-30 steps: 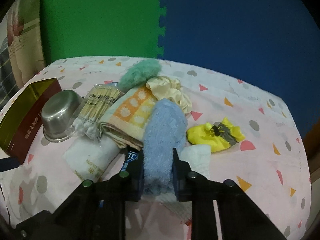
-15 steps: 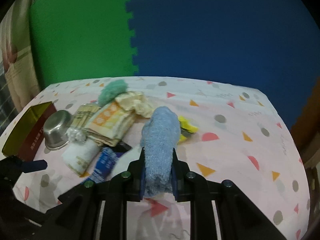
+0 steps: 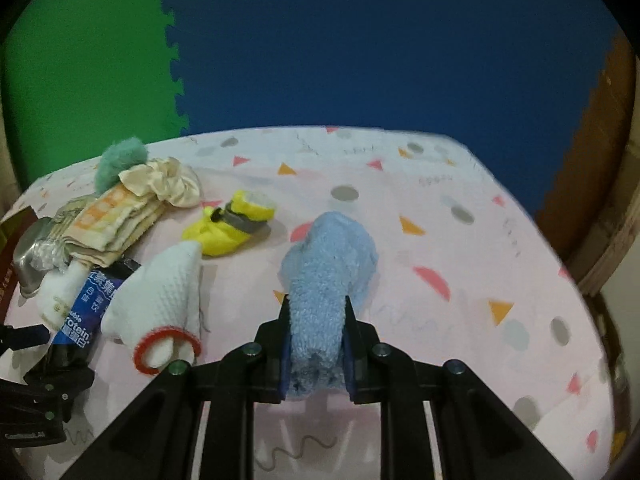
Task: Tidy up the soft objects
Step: 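Grasp the black-and-blue protein packet with the left gripper while the right holds the sock, then carry the packet into the gold tin and open the left gripper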
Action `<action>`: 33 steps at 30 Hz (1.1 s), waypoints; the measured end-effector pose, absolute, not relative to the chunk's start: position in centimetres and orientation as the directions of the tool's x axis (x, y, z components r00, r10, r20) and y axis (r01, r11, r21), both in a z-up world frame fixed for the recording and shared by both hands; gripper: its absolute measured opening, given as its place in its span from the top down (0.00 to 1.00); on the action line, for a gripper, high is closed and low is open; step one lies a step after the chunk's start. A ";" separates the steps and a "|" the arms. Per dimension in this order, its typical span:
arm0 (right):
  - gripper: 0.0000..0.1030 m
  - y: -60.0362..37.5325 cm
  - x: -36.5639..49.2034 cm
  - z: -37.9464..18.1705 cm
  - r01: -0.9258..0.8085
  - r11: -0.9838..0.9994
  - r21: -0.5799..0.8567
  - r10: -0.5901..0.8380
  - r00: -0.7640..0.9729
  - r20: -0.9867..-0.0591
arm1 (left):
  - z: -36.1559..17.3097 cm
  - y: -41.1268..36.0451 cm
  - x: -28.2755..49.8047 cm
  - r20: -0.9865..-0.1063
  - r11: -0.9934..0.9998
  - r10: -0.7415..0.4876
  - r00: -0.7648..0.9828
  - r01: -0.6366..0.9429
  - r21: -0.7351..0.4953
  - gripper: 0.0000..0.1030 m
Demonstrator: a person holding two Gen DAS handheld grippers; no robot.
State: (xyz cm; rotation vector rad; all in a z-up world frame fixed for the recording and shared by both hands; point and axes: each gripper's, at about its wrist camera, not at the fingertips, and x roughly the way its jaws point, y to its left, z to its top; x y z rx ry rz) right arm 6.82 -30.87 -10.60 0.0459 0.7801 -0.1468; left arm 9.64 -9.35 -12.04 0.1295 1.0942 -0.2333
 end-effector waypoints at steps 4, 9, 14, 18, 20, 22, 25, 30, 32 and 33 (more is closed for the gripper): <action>0.81 -30.9 6.9 -11.6 0.152 0.988 -0.007 -0.111 0.688 -0.717 | -11.8 -9.4 9.6 -0.883 0.965 -0.137 0.450 0.260 -0.017 0.45; 0.79 -30.8 6.8 -11.7 0.149 0.989 -0.001 -0.104 0.683 -0.723 | -11.5 -9.8 9.4 -0.879 0.951 -0.165 0.447 0.307 -0.022 0.70; 0.79 -30.8 7.1 -11.8 0.148 0.989 0.004 -0.099 0.681 -0.726 | -11.0 -9.9 8.9 -0.882 0.942 -0.209 0.423 0.330 -0.065 0.76; 0.78 -30.8 7.1 -11.8 0.149 0.989 0.002 -0.101 0.681 -0.726 | -10.5 -10.0 7.8 -0.882 0.931 -0.223 0.416 0.360 -0.065 0.77; 0.78 -30.8 7.1 -11.8 0.149 0.989 0.003 -0.100 0.680 -0.726 | -10.0 -10.0 7.3 -0.879 0.924 -0.232 0.417 0.377 -0.065 0.77; 0.78 -30.8 7.1 -11.8 0.149 0.989 0.002 -0.101 0.680 -0.726 | -9.4 -9.9 6.9 -0.875 0.915 -0.248 0.416 0.398 -0.069 0.77; 0.78 -30.8 7.2 -11.8 0.150 0.989 -0.003 -0.105 0.679 -0.726 | -8.5 -9.7 6.1 -0.869 0.903 -0.264 0.418 0.423 -0.071 0.77; 0.78 -30.7 7.2 -11.8 0.150 0.989 -0.008 -0.109 0.678 -0.727 | -7.0 -9.3 4.8 -0.859 0.887 -0.286 0.425 0.456 -0.069 0.77; 0.78 -30.7 7.1 -11.8 0.150 0.989 -0.011 -0.111 0.678 -0.727 | -6.5 -9.1 4.5 -0.857 0.885 -0.289 0.427 0.461 -0.068 0.77; 0.78 -30.7 7.1 -11.8 0.150 0.989 -0.013 -0.113 0.677 -0.727 | -6.3 -9.0 4.5 -0.856 0.885 -0.288 0.429 0.460 -0.068 0.77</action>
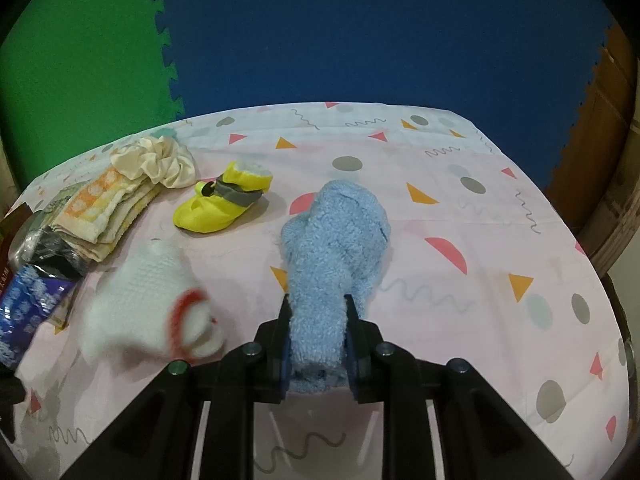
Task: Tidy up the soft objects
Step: 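Carry the packet into the gold tin and open the left gripper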
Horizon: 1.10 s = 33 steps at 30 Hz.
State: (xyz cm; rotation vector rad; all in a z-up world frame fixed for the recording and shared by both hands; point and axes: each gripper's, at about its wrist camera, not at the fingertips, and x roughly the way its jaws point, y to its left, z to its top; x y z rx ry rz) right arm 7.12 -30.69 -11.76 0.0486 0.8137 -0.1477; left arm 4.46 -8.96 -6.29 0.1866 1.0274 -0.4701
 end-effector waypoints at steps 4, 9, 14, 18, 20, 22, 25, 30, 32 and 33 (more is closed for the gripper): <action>0.78 -30.6 7.2 -11.8 0.150 0.988 -0.019 -0.117 0.676 -0.728 | -5.5 -8.3 4.4 -0.849 0.888 -0.286 0.444 0.456 -0.061 0.77; 0.78 -30.6 7.2 -11.8 0.151 0.988 -0.019 -0.117 0.675 -0.728 | -4.7 -6.8 4.9 -0.843 0.904 -0.268 0.467 0.424 -0.052 0.77; 0.78 -30.6 7.3 -11.8 0.150 0.988 -0.019 -0.117 0.674 -0.730 | -4.1 -3.9 6.3 -0.838 0.938 -0.223 0.498 0.345 -0.045 0.77; 0.78 -30.6 7.3 -11.8 0.151 0.988 -0.020 -0.117 0.673 -0.730 | -3.3 -0.4 7.6 -0.831 0.965 -0.173 0.529 0.260 -0.035 0.77; 0.78 -30.6 7.3 -11.8 0.151 0.988 -0.020 -0.117 0.673 -0.730 | -2.8 1.4 8.1 -0.824 0.976 -0.137 0.549 0.218 -0.017 0.77; 0.78 -30.6 7.2 -11.8 0.151 0.988 -0.020 -0.117 0.673 -0.731 | -2.4 3.5 8.7 -0.820 0.985 -0.098 0.564 0.171 -0.001 0.77; 0.78 -30.6 7.2 -11.8 0.150 0.988 -0.018 -0.116 0.672 -0.731 | -2.3 7.1 9.7 -0.821 0.995 -0.030 0.571 0.094 0.029 0.77; 0.78 -30.6 7.3 -11.8 0.150 0.988 -0.019 -0.116 0.671 -0.732 | -3.4 12.6 11.1 -0.836 0.998 0.061 0.545 -0.009 0.067 0.77; 0.78 -30.6 7.3 -11.7 0.151 0.988 -0.019 -0.116 0.671 -0.732 | -4.0 14.3 11.5 -0.843 0.996 0.083 0.532 -0.032 0.078 0.77; 0.78 -30.6 7.3 -11.8 0.151 0.988 -0.021 -0.117 0.671 -0.732 | -4.4 15.1 11.6 -0.849 0.996 0.090 0.521 -0.038 0.083 0.77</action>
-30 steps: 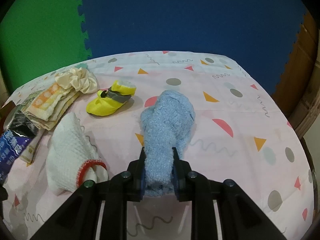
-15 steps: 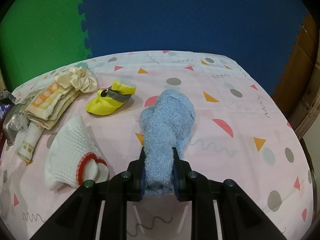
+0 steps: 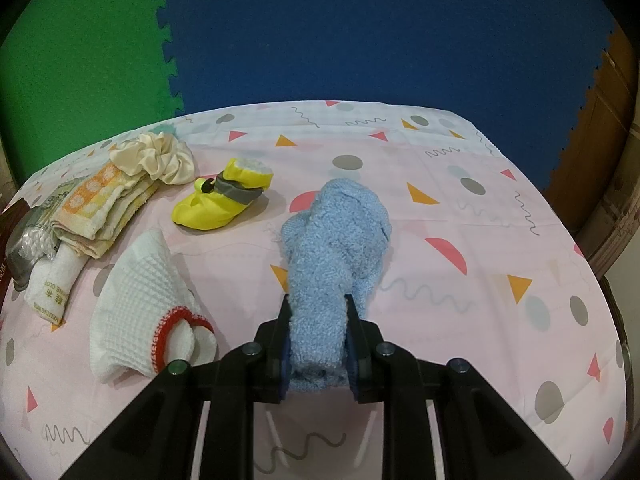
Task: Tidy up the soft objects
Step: 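Carry the packet into the gold tin and open the left gripper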
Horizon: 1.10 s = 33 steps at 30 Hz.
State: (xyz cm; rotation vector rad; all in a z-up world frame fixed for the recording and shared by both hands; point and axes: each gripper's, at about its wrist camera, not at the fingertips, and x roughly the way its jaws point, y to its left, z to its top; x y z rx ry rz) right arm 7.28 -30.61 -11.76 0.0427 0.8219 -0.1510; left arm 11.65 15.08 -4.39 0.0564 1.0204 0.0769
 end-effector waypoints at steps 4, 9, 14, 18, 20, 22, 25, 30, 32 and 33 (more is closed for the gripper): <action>0.78 -30.7 7.3 -11.8 0.149 0.989 -0.023 -0.118 0.667 -0.735 | -6.1 17.5 12.2 -0.866 0.993 0.114 0.487 -0.071 0.091 0.77; 0.78 -30.5 7.4 -11.8 0.147 0.989 -0.032 -0.123 0.663 -0.739 | -8.0 19.5 12.6 -0.886 0.993 0.110 0.451 -0.098 0.073 0.77; 0.76 -30.2 7.7 -11.8 0.144 0.988 -0.046 -0.131 0.656 -0.743 | -9.1 20.1 13.0 -0.890 0.990 0.133 0.436 -0.096 0.101 0.76; 0.76 -30.2 7.6 -11.8 0.144 0.988 -0.056 -0.137 0.654 -0.744 | -9.8 20.7 13.2 -0.895 0.989 0.140 0.423 -0.105 0.105 0.76; 0.76 -30.2 7.6 -11.8 0.144 0.988 -0.052 -0.134 0.654 -0.744 | -10.1 21.0 13.3 -0.900 0.988 0.139 0.413 -0.113 0.100 0.76; 0.76 -30.3 7.6 -11.8 0.143 0.988 -0.048 -0.131 0.654 -0.745 | -10.3 21.1 13.3 -0.903 0.988 0.136 0.407 -0.118 0.095 0.76; 0.75 -30.4 7.7 -11.7 0.144 0.988 -0.049 -0.132 0.652 -0.746 | -10.3 21.3 13.3 -0.901 0.987 0.148 0.407 -0.124 0.106 0.73; 0.66 -30.3 8.0 -11.9 0.135 0.989 -0.058 -0.132 0.642 -0.755 | -10.1 21.5 13.2 -0.900 0.986 0.143 0.413 -0.135 0.095 0.72; 0.66 -30.1 8.0 -11.9 0.135 0.988 -0.072 -0.142 0.640 -0.755 | -9.8 21.5 13.0 -0.896 0.987 0.141 0.422 -0.135 0.092 0.70; 0.66 -30.1 8.0 -11.9 0.135 0.988 -0.074 -0.144 0.639 -0.755 | -9.6 21.5 12.9 -0.893 0.986 0.143 0.427 -0.137 0.093 0.68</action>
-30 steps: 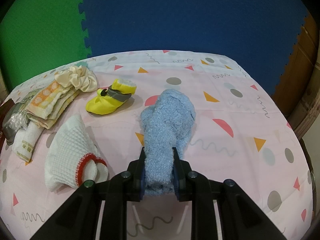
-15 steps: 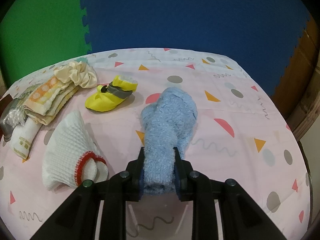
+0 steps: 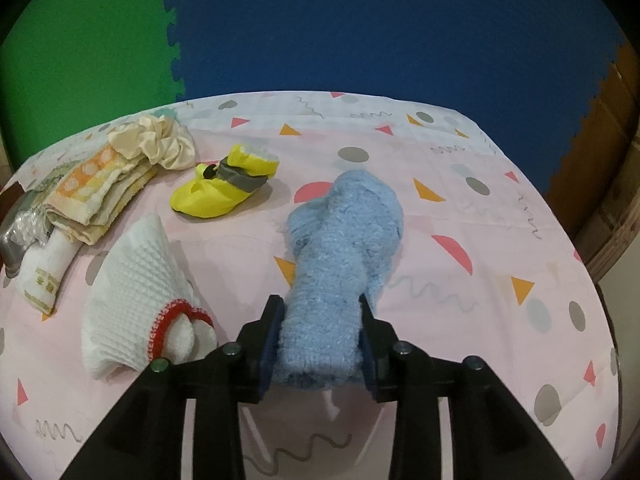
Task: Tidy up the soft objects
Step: 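Carry the packet into the gold tin and open the left gripper, then carry the blue sock into the gold tin and open the right gripper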
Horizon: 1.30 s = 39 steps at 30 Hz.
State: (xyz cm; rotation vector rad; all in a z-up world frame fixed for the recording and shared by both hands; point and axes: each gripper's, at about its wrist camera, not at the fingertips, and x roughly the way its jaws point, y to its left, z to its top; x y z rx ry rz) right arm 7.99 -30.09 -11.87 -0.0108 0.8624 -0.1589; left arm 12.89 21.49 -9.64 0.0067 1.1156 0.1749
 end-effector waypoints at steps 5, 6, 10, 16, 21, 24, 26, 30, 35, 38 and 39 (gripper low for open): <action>0.66 -30.1 8.0 -11.9 0.136 0.988 -0.076 -0.146 0.639 -0.755 | -8.6 21.0 11.9 -0.867 0.983 0.177 0.465 -0.134 0.128 0.58; 0.66 -30.1 8.0 -11.9 0.136 0.988 -0.076 -0.146 0.639 -0.755 | -8.2 20.8 11.6 -0.860 0.983 0.176 0.478 -0.133 0.127 0.57; 0.66 -30.1 8.0 -11.9 0.136 0.988 -0.072 -0.143 0.639 -0.756 | -6.9 20.0 10.2 -0.832 0.981 0.179 0.525 -0.160 0.110 0.52; 0.66 -30.0 7.9 -11.8 0.146 0.987 -0.072 -0.150 0.643 -0.751 | -6.2 18.4 8.0 -0.832 0.985 0.126 0.541 -0.169 0.039 0.42; 0.69 -30.6 7.6 -11.6 0.174 0.983 -0.053 -0.155 0.649 -0.745 | -5.3 18.0 6.8 -0.796 0.974 0.180 0.578 -0.217 0.062 0.40; 0.77 -30.8 7.3 -11.4 0.191 0.980 -0.051 -0.167 0.657 -0.735 | -5.1 18.5 6.4 -0.799 0.967 0.167 0.578 -0.252 0.020 0.37; 0.78 -30.8 7.2 -11.2 0.204 0.978 -0.052 -0.175 0.657 -0.733 | -5.3 18.7 6.3 -0.804 0.967 0.155 0.575 -0.254 0.004 0.32; 0.81 -30.2 6.8 -10.1 0.232 0.971 -0.063 -0.205 0.663 -0.720 | -5.5 19.1 6.1 -0.802 0.962 0.180 0.570 -0.273 0.022 0.31; 0.81 -28.5 6.1 -7.3 0.232 0.970 -0.065 -0.213 0.697 -0.685 | -5.5 19.4 6.1 -0.799 0.959 0.199 0.568 -0.281 0.039 0.26; 0.81 -26.5 5.9 -4.6 0.195 0.980 -0.045 -0.176 0.736 -0.653 | -5.4 19.8 6.0 -0.797 0.955 0.206 0.568 -0.295 0.037 0.20; 0.81 -25.7 5.9 -3.9 0.171 0.984 -0.043 -0.158 0.746 -0.647 | -5.3 20.0 5.9 -0.796 0.954 0.202 0.570 -0.298 0.029 0.19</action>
